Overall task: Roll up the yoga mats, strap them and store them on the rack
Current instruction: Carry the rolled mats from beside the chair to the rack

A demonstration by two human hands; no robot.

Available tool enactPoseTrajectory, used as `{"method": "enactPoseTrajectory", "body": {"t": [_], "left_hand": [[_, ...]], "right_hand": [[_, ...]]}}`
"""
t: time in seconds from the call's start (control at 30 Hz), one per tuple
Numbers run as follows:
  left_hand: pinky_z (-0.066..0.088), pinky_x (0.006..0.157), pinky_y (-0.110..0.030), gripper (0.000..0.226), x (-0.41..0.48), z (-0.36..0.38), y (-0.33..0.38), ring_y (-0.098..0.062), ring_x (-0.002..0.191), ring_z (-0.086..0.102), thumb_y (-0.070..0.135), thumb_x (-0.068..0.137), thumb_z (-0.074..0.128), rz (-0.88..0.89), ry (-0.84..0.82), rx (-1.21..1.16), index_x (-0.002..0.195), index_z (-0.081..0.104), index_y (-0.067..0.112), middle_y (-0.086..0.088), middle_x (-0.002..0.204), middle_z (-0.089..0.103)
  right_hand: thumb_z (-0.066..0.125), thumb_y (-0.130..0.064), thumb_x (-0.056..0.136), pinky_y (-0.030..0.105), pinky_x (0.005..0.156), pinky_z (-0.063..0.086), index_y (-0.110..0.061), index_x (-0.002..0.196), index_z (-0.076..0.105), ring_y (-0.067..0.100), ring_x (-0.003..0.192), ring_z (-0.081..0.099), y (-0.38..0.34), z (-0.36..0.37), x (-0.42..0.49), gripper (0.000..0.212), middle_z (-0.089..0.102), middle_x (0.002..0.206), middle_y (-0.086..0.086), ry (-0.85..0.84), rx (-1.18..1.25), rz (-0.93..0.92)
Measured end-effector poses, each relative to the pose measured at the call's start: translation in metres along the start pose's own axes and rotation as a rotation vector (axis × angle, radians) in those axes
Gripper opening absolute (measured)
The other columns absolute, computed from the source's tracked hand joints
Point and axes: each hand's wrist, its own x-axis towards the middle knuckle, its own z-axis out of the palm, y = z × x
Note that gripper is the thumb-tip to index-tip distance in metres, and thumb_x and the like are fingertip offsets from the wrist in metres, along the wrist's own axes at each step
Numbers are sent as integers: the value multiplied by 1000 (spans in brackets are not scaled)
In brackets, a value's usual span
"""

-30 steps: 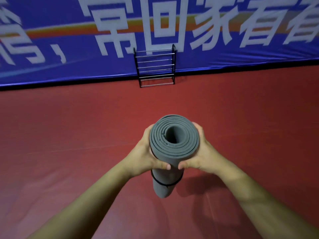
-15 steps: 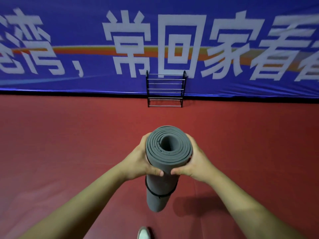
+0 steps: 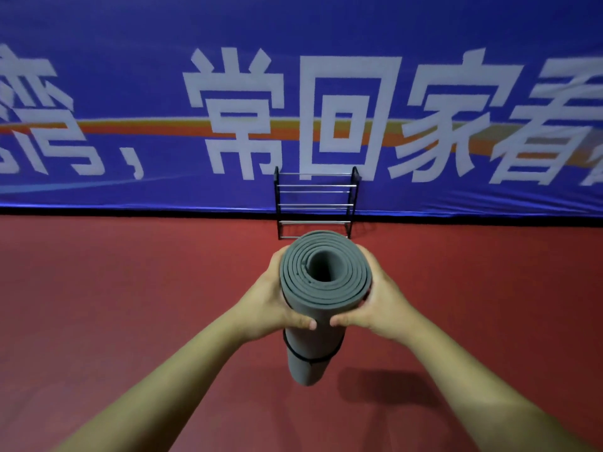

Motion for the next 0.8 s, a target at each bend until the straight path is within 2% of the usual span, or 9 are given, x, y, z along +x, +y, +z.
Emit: {"method": "enactPoseTrajectory", "body": {"t": [0.13, 0.23, 0.4, 0.57, 0.63, 0.7, 0.8], "left_hand": [[31, 113, -18, 127, 89, -22, -22, -1, 141, 34, 25, 54, 97, 27, -16, 28, 153, 17, 21, 26, 146, 35], [32, 116, -24, 127, 161, -36, -43, -3, 141, 34, 26, 53, 98, 33, 13, 45, 153, 20, 23, 17, 150, 33], [33, 114, -22, 126, 273, -59, -69, -1, 139, 37, 21, 52, 98, 15, 89, 38, 152, 21, 21, 27, 143, 39], [35, 114, -27, 125, 368, -94, -94, -6, 139, 40, 19, 52, 99, -17, 155, 14, 152, 22, 20, 18, 145, 44], [36, 113, -24, 123, 409, -112, -107, -3, 138, 41, 17, 54, 98, -14, 166, -1, 151, 23, 21, 20, 143, 46], [36, 111, -20, 122, 450, -132, -125, 0, 137, 41, 15, 55, 98, -5, 169, 4, 151, 23, 20, 21, 143, 46], [36, 111, -19, 122, 511, -169, -153, 2, 137, 40, 19, 55, 98, 19, 177, 14, 151, 24, 23, 19, 145, 45]], "right_hand": [[98, -8, 45, 6, 102, 32, -39, 134, 33, -10, 127, 45, 32, -25, 82, 115, 50, 133, -25, 18, 36, -24], [98, -7, 45, 7, 101, 32, -38, 134, 33, -9, 126, 46, 59, -48, 151, 115, 51, 135, -21, 19, 50, -50], [98, -9, 46, 11, 105, 33, -33, 139, 31, -3, 130, 46, 96, -92, 269, 117, 51, 138, -16, -43, 44, -86], [99, -14, 46, 15, 106, 35, -35, 139, 34, 1, 131, 47, 121, -120, 380, 115, 54, 133, -25, -98, 17, -93], [99, -17, 47, 19, 107, 36, -30, 143, 34, 1, 130, 47, 132, -126, 428, 117, 54, 134, -21, -115, 9, -89], [99, -16, 47, 15, 106, 36, -24, 145, 34, -3, 129, 47, 146, -130, 476, 118, 54, 135, -17, -107, -14, -92], [98, -15, 49, 10, 102, 37, -24, 146, 34, -7, 127, 47, 165, -130, 547, 117, 53, 136, -18, -84, -17, -99]]}}
